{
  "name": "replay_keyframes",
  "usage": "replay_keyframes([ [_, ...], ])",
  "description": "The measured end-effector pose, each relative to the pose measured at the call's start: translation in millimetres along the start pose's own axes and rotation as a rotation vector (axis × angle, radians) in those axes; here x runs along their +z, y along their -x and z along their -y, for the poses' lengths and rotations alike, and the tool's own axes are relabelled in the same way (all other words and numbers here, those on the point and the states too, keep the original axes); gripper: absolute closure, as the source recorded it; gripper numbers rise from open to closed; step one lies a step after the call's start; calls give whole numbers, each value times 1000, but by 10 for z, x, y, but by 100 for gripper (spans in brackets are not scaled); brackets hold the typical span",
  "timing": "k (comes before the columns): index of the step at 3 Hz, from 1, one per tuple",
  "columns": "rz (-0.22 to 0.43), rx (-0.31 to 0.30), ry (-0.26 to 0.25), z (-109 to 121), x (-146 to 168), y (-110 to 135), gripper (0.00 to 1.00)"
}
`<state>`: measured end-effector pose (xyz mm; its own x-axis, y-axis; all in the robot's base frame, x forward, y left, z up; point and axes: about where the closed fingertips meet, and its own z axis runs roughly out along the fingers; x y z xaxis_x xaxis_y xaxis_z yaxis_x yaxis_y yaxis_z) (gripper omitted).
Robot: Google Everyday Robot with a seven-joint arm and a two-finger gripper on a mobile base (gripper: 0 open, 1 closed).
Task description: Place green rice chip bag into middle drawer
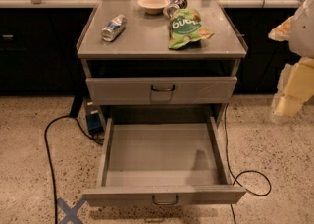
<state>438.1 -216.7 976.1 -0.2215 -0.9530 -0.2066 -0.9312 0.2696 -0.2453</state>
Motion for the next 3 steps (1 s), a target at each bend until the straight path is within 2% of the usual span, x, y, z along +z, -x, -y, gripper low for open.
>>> replay_keyframes([
  [1, 0, 0, 0, 0, 0, 0, 0],
  [2, -14, -38, -28, 37, 67, 37, 0],
  [3, 13, -111, -59, 278, 363, 216, 0],
])
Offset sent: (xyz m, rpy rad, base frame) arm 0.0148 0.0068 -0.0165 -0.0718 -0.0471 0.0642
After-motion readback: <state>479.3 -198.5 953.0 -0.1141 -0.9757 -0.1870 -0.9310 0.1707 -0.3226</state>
